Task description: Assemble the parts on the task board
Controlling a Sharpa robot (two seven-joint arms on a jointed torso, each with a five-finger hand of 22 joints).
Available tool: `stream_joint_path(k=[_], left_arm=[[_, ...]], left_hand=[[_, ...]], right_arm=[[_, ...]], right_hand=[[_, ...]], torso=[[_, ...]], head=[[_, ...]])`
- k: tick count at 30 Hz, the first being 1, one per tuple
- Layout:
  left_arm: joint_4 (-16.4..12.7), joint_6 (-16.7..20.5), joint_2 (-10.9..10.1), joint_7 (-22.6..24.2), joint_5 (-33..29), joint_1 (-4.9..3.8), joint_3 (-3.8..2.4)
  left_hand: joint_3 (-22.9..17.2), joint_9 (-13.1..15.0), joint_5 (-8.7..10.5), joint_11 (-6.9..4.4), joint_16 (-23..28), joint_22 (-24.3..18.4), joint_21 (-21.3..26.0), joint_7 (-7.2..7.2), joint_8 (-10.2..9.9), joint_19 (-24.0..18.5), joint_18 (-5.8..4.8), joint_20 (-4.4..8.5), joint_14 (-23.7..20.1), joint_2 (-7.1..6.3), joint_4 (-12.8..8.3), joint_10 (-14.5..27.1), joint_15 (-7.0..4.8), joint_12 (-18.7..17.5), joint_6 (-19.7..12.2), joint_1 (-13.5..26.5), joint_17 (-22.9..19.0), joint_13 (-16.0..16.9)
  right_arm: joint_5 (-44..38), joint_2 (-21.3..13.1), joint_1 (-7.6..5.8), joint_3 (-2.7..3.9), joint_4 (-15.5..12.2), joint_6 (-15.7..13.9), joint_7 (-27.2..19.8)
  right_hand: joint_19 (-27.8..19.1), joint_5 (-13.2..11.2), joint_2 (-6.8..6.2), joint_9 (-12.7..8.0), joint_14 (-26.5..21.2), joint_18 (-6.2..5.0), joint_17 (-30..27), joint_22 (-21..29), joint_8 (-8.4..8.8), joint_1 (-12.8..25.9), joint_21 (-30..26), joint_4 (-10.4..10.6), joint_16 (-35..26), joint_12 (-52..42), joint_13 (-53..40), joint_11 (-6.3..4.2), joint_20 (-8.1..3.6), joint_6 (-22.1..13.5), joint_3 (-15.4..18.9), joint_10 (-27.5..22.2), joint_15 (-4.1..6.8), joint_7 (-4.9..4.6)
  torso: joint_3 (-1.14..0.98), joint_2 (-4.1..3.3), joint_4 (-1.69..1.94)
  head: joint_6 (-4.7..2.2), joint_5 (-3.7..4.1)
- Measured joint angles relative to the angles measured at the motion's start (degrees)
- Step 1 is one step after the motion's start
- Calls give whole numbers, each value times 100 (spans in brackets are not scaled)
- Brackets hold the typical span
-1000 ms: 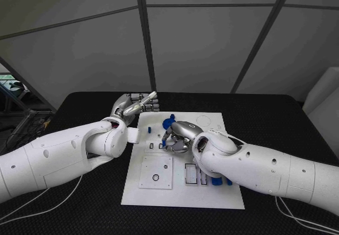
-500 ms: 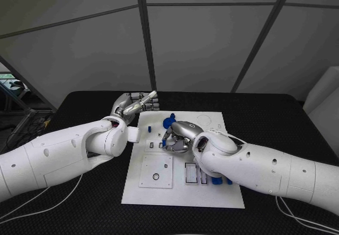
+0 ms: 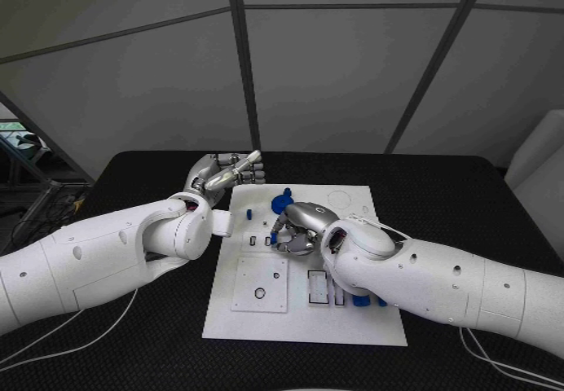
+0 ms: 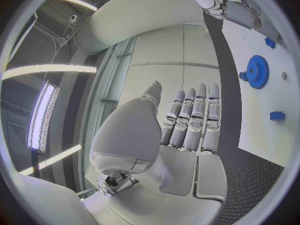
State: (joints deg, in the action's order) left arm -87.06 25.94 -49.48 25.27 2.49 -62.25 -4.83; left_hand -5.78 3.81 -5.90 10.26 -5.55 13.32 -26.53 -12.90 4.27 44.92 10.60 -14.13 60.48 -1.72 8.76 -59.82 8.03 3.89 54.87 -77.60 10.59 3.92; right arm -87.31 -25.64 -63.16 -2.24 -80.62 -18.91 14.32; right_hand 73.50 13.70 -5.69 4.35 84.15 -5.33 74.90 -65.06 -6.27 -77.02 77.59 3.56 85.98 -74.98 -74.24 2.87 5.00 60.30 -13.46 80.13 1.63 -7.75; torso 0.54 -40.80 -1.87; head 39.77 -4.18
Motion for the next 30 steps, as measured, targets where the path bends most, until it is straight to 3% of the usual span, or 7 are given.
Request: stream_joint_path(k=[11, 17, 30], left_arm=[[9, 0, 5, -4, -2, 0, 0], [15, 0, 8, -7, -2, 0, 0], [20, -1, 12, -17, -2, 0, 0]], left_hand=[[0, 0, 0, 0, 0, 3, 0, 0, 0, 0, 0, 0, 0, 0, 0, 0, 0, 0, 0, 0, 0, 0], [0, 0, 0, 0, 0, 2, 0, 0, 0, 0, 0, 0, 0, 0, 0, 0, 0, 0, 0, 0, 0, 0], [0, 0, 0, 0, 0, 2, 0, 0, 0, 1, -1, 0, 0, 0, 0, 0, 0, 0, 0, 0, -1, 0]], right_arm=[[-20, 1, 6, 1, 0, -3, 11], [-22, 1, 14, -4, 6, -23, 24], [15, -10, 21, -11, 8, -184, 34]], right_hand=[[-21, 25, -57, -13, -21, 0, 4, 29, 52, 54, -22, 34, 0, 30, 24, 20, 21, -80, 33, -20, -21, -42], [-51, 129, -152, -52, -21, 0, 4, 55, 221, 149, -44, 83, -26, 302, 300, 104, 52, -473, 162, -249, -103, -109], [-92, 200, -191, -62, -22, 0, 3, 74, 234, 187, -44, 174, -26, 444, 477, 152, 93, -745, 316, -379, -144, -173]], torso=[[1, 0, 0], [1, 0, 0], [1, 2, 0]], head=[[0, 8], [3, 14], [1, 18]])
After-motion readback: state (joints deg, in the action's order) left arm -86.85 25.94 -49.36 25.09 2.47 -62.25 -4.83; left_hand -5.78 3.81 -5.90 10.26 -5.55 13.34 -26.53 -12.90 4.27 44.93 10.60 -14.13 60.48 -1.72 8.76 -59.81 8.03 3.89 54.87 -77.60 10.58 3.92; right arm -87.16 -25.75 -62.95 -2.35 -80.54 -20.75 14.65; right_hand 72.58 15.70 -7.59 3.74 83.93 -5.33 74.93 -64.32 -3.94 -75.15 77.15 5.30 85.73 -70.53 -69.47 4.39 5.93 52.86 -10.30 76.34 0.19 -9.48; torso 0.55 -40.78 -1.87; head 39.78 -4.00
